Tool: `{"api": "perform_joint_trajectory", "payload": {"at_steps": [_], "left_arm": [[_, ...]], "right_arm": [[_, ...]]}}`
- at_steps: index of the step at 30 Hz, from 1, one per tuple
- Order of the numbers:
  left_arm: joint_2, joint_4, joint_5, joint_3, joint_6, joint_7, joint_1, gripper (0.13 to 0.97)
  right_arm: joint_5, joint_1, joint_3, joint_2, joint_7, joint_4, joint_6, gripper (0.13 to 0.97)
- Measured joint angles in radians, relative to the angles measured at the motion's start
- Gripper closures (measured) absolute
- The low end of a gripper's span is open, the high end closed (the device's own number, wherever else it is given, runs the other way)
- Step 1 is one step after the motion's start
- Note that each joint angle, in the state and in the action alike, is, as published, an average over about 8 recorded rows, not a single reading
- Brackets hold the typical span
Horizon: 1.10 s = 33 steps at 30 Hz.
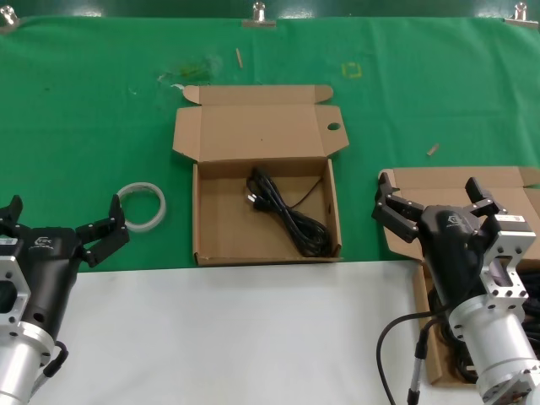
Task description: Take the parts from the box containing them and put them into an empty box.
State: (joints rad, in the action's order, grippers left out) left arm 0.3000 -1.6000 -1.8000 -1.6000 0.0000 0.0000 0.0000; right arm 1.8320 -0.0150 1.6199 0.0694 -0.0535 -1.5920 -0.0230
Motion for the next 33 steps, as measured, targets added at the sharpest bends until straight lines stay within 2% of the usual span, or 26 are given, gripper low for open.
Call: {"api": "perform_joint_trajectory", "payload": {"at_steps": [33], "left_arm": [[0.000, 0.000, 0.000, 0.000, 0.000, 0.000, 0.000, 0.132]], "right_arm": [[0.000, 0.000, 0.000, 0.000, 0.000, 0.000, 0.000, 0.129]]}}
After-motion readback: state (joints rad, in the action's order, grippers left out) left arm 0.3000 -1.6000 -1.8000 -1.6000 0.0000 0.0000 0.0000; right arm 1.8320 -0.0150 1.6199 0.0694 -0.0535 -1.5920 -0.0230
